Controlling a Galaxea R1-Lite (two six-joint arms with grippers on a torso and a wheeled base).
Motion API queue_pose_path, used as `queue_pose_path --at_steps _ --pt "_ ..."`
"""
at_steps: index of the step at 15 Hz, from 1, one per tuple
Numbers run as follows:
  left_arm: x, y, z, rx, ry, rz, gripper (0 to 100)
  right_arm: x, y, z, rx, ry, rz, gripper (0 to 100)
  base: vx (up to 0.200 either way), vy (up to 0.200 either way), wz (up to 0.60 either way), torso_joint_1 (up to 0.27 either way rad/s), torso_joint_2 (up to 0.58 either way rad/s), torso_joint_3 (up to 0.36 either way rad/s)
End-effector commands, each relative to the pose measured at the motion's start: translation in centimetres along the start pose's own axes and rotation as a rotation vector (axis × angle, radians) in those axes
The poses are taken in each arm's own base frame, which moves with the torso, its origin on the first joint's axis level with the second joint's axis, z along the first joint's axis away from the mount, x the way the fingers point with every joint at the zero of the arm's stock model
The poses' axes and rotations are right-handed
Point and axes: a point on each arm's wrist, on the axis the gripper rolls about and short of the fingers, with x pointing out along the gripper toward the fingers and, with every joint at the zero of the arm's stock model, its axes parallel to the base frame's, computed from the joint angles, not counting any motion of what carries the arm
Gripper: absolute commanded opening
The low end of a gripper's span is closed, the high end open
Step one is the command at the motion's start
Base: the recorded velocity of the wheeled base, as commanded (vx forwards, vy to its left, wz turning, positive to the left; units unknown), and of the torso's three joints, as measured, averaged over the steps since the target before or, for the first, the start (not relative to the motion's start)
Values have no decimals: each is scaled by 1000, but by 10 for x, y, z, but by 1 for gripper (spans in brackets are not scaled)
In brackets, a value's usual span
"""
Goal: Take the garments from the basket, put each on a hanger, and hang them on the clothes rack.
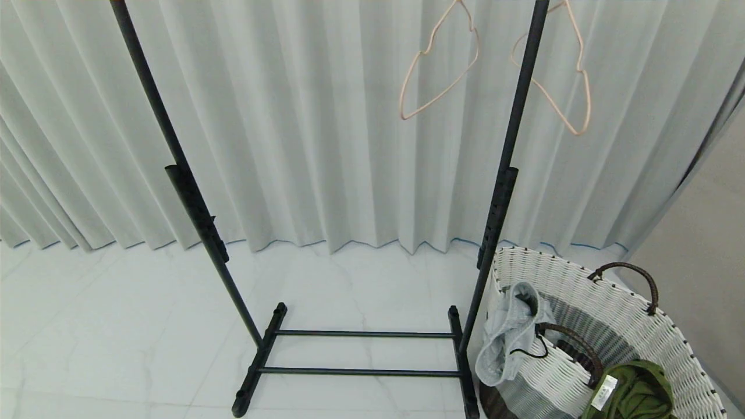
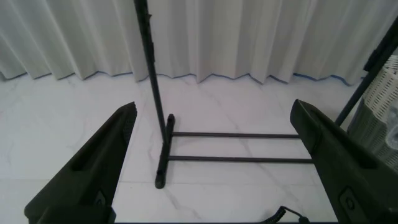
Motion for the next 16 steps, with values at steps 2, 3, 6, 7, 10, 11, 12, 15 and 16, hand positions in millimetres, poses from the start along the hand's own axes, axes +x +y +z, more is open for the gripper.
queue_pose_path --at_steps 2,3,6,7,10,11,12,15,16 --pt "0 0 0 0 1 -1 100 0 0 0 -5 1 0 100 0 0 0 0 0 0" --pt "0 0 0 0 1 -1 100 0 0 0 -8 1 0 100 0 0 0 0 0 0" --pt "0 0 0 0 1 -1 100 0 0 0 -7 1 0 100 67 0 0 1 2 1" --pt "0 0 0 0 1 -1 100 0 0 0 -7 1 0 100 200 0 0 2 -2 7" --pt "0 0 0 0 1 -1 100 0 0 0 -5 1 0 100 200 0 0 2 4 1" --pt "0 0 0 0 1 -1 100 0 0 0 -7 3 0 100 0 0 0 0 0 0" --pt "0 0 0 0 1 -1 100 0 0 0 -7 1 0 100 0 0 0 0 0 0" --pt "0 0 0 0 1 -1 100 -5 2 29 -5 -56 84 100 0 0 0 0 0 0" --pt "0 0 0 0 1 -1 100 0 2 57 -20 -23 140 100 0 0 0 0 0 0"
